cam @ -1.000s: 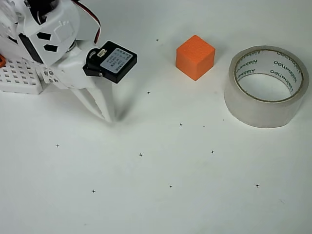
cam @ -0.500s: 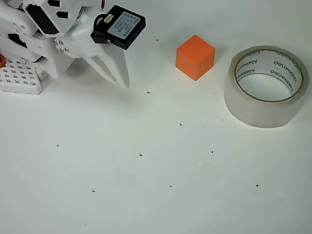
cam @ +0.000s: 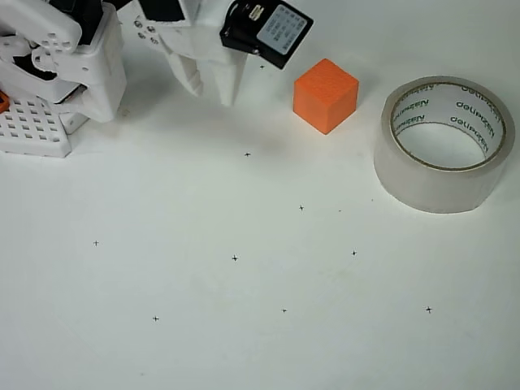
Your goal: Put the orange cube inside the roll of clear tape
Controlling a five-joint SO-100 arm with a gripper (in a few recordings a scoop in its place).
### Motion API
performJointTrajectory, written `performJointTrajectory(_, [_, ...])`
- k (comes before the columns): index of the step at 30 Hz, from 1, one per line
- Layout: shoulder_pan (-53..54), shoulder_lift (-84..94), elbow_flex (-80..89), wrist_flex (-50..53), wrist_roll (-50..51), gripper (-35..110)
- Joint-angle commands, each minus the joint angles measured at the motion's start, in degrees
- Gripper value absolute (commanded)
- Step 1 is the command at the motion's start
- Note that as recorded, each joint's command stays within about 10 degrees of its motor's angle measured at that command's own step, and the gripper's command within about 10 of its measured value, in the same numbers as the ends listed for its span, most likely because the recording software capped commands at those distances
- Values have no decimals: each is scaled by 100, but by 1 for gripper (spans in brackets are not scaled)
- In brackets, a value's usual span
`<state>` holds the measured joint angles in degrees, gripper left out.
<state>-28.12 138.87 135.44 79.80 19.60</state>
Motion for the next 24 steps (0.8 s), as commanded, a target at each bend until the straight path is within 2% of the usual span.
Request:
performJointTrajectory(1, [-158, -211, -982, 62, 44, 23])
performJointTrajectory(9, [-246, -1107, -2171, -26, -9, 24])
performJointTrajectory(24, [-633, -2250, -2716, -536, 141, 34])
